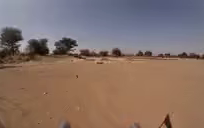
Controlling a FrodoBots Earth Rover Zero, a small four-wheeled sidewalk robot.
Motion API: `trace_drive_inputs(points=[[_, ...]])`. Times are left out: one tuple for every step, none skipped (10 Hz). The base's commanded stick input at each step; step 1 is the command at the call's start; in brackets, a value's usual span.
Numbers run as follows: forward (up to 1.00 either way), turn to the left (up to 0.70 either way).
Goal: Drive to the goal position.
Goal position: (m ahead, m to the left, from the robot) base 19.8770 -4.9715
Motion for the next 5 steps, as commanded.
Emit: trace_drive_inputs(points=[[0.5, 0.0], [0.5, 0.0], [0.5, 0.0], [0.5, 0.0], [0.5, 0.0]])
